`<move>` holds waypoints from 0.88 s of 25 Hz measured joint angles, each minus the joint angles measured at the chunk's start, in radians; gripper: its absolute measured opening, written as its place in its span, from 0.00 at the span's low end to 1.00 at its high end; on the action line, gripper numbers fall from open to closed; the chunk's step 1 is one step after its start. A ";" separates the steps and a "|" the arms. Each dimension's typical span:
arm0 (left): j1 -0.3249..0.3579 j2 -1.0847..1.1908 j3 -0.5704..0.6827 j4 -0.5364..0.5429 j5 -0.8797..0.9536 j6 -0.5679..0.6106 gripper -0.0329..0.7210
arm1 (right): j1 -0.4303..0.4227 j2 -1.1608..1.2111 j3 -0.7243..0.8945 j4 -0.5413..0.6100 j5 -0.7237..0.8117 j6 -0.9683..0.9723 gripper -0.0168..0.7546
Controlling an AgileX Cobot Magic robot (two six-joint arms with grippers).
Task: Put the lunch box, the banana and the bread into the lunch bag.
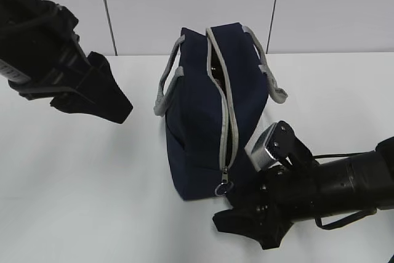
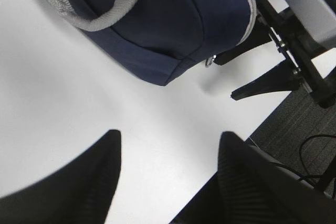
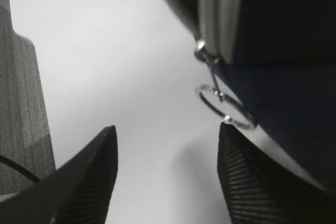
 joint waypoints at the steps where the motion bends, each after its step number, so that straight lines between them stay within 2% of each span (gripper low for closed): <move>1: 0.000 0.000 0.000 0.001 0.000 0.000 0.59 | 0.000 0.000 -0.010 0.000 0.000 0.000 0.60; 22: 0.000 0.000 0.000 0.003 0.000 0.000 0.59 | 0.000 0.003 -0.071 0.000 -0.045 0.025 0.60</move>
